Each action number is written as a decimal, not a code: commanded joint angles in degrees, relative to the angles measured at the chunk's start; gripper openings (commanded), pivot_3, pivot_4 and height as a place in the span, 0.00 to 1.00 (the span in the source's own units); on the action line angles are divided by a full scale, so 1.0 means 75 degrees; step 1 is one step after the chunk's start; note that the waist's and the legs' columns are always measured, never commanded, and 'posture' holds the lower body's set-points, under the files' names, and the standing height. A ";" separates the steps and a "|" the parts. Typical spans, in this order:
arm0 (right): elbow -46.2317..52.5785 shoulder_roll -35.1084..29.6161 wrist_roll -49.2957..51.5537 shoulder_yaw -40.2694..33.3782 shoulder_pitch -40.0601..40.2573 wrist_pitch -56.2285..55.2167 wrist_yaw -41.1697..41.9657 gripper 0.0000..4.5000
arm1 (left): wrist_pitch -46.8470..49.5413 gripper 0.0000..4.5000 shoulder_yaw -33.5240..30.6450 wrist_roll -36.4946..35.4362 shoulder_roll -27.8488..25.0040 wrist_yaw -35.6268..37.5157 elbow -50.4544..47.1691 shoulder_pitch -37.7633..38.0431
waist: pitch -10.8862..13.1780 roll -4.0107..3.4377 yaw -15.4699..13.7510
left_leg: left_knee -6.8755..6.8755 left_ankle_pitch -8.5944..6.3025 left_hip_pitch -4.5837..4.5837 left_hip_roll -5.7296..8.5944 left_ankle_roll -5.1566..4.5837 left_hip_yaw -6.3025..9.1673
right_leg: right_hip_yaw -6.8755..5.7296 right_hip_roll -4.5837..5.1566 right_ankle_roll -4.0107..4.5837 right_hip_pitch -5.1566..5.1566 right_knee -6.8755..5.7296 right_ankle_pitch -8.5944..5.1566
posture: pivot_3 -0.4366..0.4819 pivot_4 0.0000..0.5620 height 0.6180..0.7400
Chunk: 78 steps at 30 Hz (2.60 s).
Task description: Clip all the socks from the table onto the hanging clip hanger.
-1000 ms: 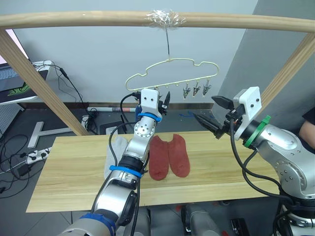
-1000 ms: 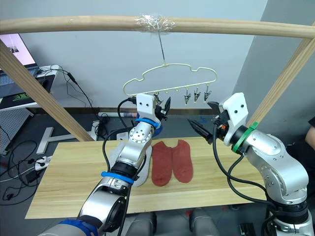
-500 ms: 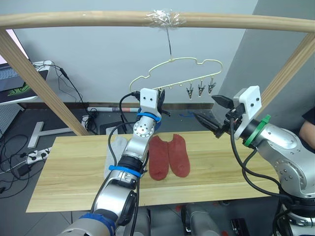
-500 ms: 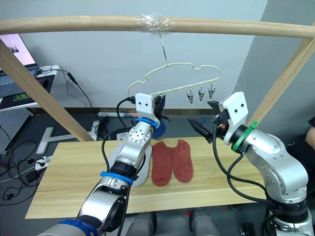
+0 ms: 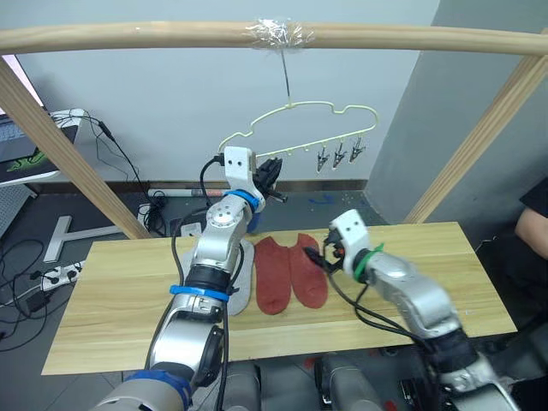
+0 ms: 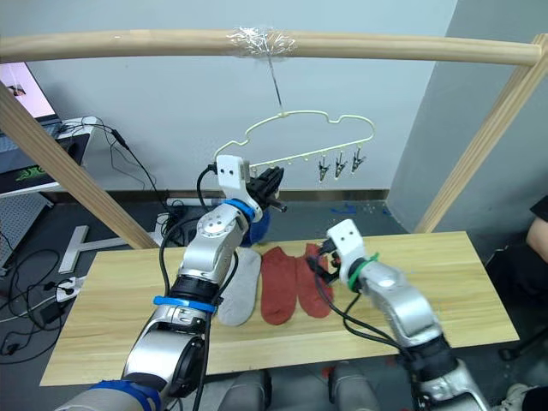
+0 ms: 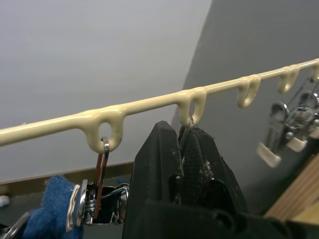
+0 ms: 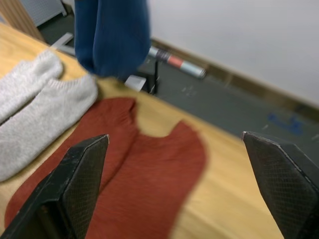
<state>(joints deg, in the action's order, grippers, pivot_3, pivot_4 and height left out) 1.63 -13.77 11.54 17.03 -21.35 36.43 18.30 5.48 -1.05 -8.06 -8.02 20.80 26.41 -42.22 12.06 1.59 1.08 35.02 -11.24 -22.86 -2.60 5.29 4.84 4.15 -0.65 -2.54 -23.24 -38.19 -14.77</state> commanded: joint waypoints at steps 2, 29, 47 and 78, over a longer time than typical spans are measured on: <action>-0.2398 0.0710 -0.0573 0.0027 -0.0584 -0.1092 -0.0163 1.00 | 0.0312 0.00 -0.0071 -0.0113 -0.0183 0.0187 -0.0332 0.0262 | 0.0000 0.0000 -0.0015 | 0.0000 0.0000 0.0000 0.0000 0.0000 0.0000 | -0.0001 0.0000 0.0002 0.0000 0.0001 0.0001 | 0.61 0.31 1.00; -0.0045 -0.1727 -0.3187 0.0832 0.0867 -0.3979 0.1762 0.02 | 0.4544 0.00 -0.1338 -0.2733 -0.0253 0.1036 -0.0712 -0.0178 | -0.0081 -0.0002 -0.0042 | -0.0001 0.0000 0.0005 -0.0003 -0.0001 0.0000 | 0.0002 -0.0004 0.0002 0.0006 0.0007 0.0001 | 0.60 0.31 1.00; 0.1094 -0.1842 -0.4813 0.1167 -0.0101 -0.4367 0.2074 0.02 | 0.7449 0.00 -0.2262 -0.4668 -0.0164 0.0627 -0.1256 -0.0475 | -0.0084 0.0003 0.0053 | -0.0005 0.0002 0.0002 0.0000 0.0002 0.0009 | -0.0005 0.0000 0.0001 0.0006 0.0012 0.0001 | 0.58 0.29 1.00; 0.1659 -0.1616 -0.5645 0.0992 -0.0505 -0.4223 0.2249 0.02 | 0.7391 0.00 -0.2003 -0.4606 -0.0318 0.0843 -0.1430 -0.0287 | -0.0083 0.0003 0.0056 | -0.0006 0.0002 0.0002 0.0000 0.0002 0.0010 | -0.0005 0.0001 0.0001 0.0006 0.0015 0.0001 | 0.58 0.31 1.00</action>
<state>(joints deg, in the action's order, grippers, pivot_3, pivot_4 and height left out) 11.62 -26.10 -30.48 25.86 -23.87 4.90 35.06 60.38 -17.04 -42.62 -10.10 26.97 16.15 -45.28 11.44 1.61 1.50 34.98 -11.23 -22.84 -2.60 5.31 4.91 4.11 -0.64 -2.53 -23.19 -38.07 -14.76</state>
